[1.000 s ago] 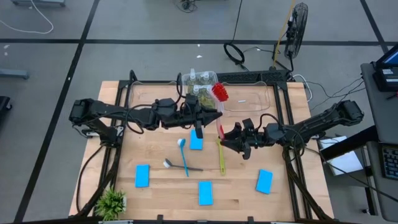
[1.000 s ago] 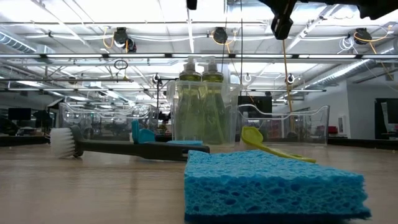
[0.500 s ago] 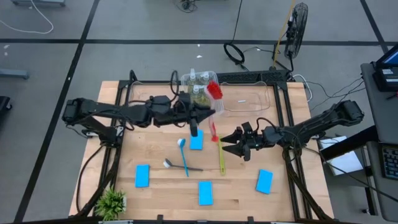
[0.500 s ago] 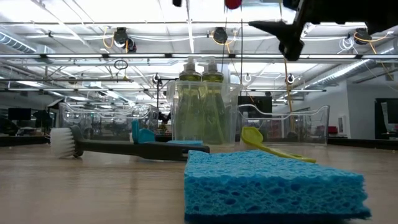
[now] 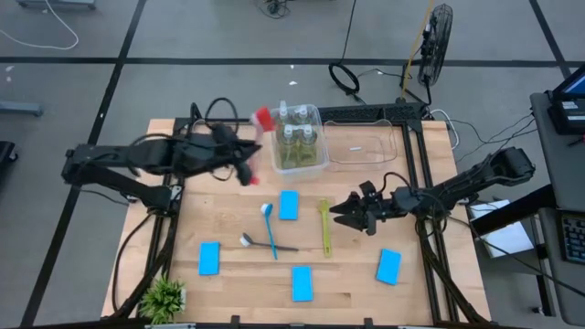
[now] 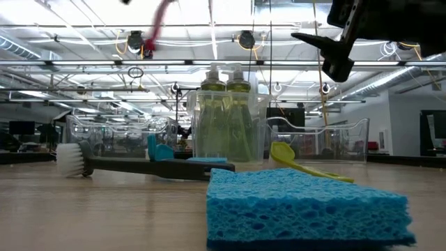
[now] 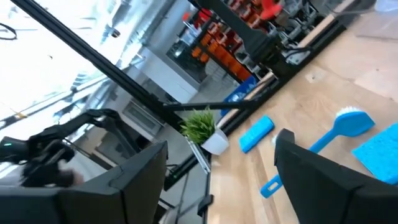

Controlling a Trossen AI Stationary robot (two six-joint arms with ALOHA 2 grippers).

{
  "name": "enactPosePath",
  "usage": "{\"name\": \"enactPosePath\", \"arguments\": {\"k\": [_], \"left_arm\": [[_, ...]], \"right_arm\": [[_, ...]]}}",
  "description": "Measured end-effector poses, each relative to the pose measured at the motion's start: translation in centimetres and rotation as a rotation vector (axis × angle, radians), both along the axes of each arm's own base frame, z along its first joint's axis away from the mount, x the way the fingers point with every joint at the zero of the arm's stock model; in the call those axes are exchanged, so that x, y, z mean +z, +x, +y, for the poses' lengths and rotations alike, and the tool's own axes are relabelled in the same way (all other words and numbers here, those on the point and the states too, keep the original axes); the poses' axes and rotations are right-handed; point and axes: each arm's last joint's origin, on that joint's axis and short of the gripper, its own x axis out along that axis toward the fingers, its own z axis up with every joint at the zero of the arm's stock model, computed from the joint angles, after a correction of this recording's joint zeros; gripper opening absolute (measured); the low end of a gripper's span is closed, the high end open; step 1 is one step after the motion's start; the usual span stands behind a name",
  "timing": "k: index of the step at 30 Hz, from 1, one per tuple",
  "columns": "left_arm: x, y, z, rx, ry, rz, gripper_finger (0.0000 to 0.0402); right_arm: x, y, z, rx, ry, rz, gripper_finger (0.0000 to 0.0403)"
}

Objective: Pick & Place Kitchen Sink Supplies
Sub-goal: Put the red dish brush into the left transparent bin

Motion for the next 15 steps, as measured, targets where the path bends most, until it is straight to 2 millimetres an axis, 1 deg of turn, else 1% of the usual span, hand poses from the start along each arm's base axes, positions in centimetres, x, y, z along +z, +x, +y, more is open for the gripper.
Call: {"name": "enactPosePath", "arguments": {"k": [1,3,4,7,8,12,15], "left_arm": [[-0.1,-0.7,0.1,0.014,0.013,0.034,0.0036],[0.4,-2.0,0.2,0.03,0.048,0.054,0.0036],[0.2,-2.6,0.2,0.035,0.079,0.104,0.0036],[0.2,-3.6,0.5,0.036,0.174,0.189,0.0036],[-0.1,-3.8,0.7,0.041,0.198,0.243,0.0036],[-1.0,-4.6,1.9,0.09,0.23,0.403,0.0036],[-1.8,-4.7,2.9,0.115,0.244,0.525,0.0036]], "right_arm": [[-0.1,-0.1,0.0,0.0,0.002,-0.007,0.0283],[-0.4,-0.4,-0.1,-0.002,0.004,-0.015,0.0282],[-0.4,-0.5,-0.1,-0.002,0.006,-0.021,0.0282],[-0.6,-0.7,-0.2,-0.003,0.011,-0.038,0.0282],[-0.6,-0.8,-0.2,-0.004,0.012,-0.042,0.0283],[-0.5,-0.9,-0.3,-0.004,0.023,-0.07,0.0283],[-0.3,-0.9,-0.3,-0.007,0.025,-0.085,0.028]]}}
